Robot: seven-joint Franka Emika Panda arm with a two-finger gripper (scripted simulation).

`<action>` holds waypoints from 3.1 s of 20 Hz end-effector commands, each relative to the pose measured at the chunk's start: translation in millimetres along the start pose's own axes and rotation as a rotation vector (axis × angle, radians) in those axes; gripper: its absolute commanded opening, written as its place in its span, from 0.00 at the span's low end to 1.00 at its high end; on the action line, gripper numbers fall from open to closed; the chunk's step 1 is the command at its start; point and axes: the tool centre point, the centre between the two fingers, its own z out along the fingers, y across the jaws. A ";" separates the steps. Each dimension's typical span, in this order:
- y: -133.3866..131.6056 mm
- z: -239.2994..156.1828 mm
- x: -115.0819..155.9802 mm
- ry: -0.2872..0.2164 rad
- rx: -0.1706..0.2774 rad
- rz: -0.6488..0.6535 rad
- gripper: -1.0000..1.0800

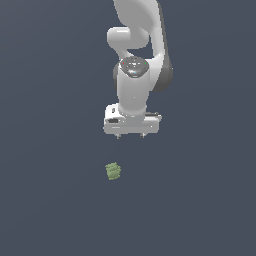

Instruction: Pick up the object and move it to a goal position.

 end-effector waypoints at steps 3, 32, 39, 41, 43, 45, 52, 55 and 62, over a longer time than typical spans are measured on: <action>-0.1 -1.0 0.1 0.001 -0.001 0.001 0.96; 30.1 25.4 47.8 0.001 -0.005 -0.136 0.96; 55.8 57.5 75.3 -0.001 0.005 -0.235 0.96; 61.3 64.5 80.2 -0.001 0.007 -0.255 0.96; 65.9 70.3 84.0 -0.001 0.010 -0.271 0.96; 69.6 74.9 86.8 -0.001 0.011 -0.283 0.96; 74.0 80.4 89.4 -0.001 0.013 -0.296 0.96; 74.1 84.3 89.4 -0.001 0.013 -0.296 0.96; 73.6 119.3 88.7 -0.001 0.014 -0.298 0.96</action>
